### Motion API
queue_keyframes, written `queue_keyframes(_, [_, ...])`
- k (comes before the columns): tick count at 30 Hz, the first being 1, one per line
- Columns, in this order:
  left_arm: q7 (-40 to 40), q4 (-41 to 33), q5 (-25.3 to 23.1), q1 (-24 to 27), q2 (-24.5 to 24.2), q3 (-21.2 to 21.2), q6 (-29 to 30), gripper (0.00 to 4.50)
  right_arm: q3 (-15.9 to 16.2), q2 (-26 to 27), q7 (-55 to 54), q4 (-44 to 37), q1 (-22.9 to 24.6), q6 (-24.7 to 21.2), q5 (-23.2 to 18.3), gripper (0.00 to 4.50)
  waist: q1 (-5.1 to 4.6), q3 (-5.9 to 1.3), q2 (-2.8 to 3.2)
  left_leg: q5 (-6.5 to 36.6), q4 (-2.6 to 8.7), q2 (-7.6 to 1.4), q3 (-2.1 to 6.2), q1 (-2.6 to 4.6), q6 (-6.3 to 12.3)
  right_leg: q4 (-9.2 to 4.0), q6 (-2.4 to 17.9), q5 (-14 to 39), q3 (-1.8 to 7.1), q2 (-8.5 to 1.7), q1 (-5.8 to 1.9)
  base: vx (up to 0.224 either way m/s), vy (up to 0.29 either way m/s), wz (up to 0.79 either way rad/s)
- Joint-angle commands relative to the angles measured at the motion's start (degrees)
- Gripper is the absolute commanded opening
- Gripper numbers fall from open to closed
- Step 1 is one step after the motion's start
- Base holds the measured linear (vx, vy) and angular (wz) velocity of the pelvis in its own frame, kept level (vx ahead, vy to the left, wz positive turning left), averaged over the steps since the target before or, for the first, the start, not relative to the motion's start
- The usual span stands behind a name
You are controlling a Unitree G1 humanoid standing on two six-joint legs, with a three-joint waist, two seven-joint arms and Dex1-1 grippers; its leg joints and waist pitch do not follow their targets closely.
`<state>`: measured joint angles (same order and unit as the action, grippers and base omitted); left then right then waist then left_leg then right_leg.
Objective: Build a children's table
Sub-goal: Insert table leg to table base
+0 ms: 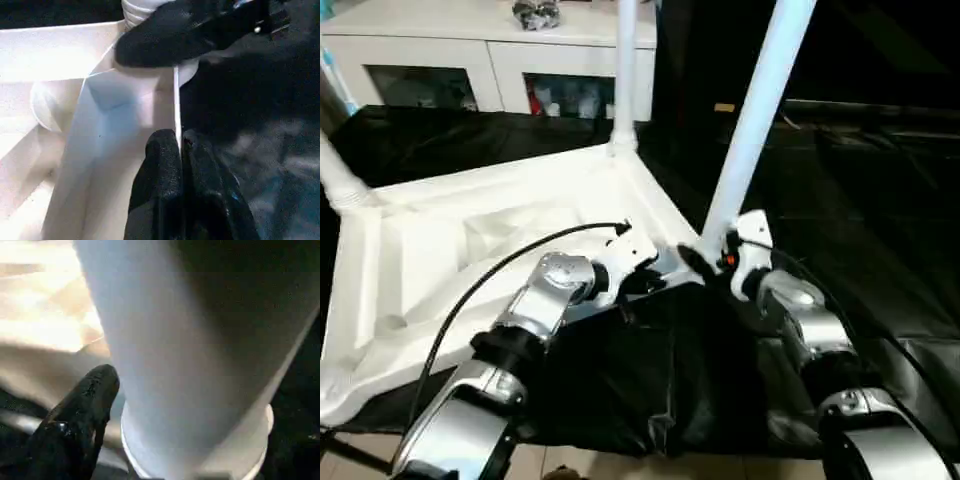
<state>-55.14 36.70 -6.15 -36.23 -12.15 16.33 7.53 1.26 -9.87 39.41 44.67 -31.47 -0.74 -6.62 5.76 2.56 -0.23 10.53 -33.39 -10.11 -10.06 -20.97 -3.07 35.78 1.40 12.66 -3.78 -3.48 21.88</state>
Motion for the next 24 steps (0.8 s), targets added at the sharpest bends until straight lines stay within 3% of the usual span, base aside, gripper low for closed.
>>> queue_keyframes(1, [-4.4, -2.5, 3.4, 0.4, 1.7, 2.2, -4.0, 0.00, 4.2, 0.7, 5.7, -0.2, 1.0, -0.8, 0.1, 3.88, 0.08, -2.93, -0.26, 9.6, 3.83, -3.67, 1.14, 0.43, 3.89, -4.79, 12.8, 5.8, 3.34, -5.88, -2.51, 0.000, 0.000, 0.00])
queue_keyframes(6, [-9.6, -3.8, 4.6, 1.0, -0.3, 2.2, -4.2, 0.00, 6.1, -3.6, 16.5, -3.8, 3.1, -0.6, -0.6, 3.88, 0.52, -2.79, -0.17, 10.6, 3.96, -3.88, 1.16, 0.42, 3.78, -4.97, 12.5, 8.3, 3.30, -5.85, -2.56, 0.000, 0.000, 0.00])
queue_keyframes(11, [-16.6, -5.7, 5.8, 1.9, -3.6, 2.5, -4.0, 0.00, 7.6, -7.0, 26.9, -7.8, 4.8, -2.1, -2.6, 3.88, 0.93, -2.99, -0.04, 8.4, 3.70, -3.96, 1.07, 0.29, 5.01, -4.42, 13.5, 4.1, 3.15, -5.73, -2.52, 0.000, 0.000, 0.00])
queue_keyframes(14, [-18.5, -5.8, 5.9, 1.9, -4.8, 2.6, -4.0, 0.00, 8.1, -7.6, 29.0, -9.1, 5.2, -2.9, -3.0, 3.61, 0.99, -3.03, 0.00, 8.1, 3.69, -3.97, 1.09, 0.33, 5.39, -4.25, 14.1, 3.2, 3.05, -5.68, -2.46, 0.000, 0.000, 0.00])
queue_keyframes(24, [-22.7, -6.7, 5.9, 2.7, -7.4, 3.1, -3.7, 0.00, 10.1, -8.7, 33.2, -12.4, 7.0, -4.4, -3.1, 2.94, 1.08, -2.98, 0.01, 9.2, 3.87, -4.07, 1.12, 0.49, 4.14, -4.40, 13.9, 5.2, 3.14, -5.83, -2.38, 0.000, 0.000, 0.00])
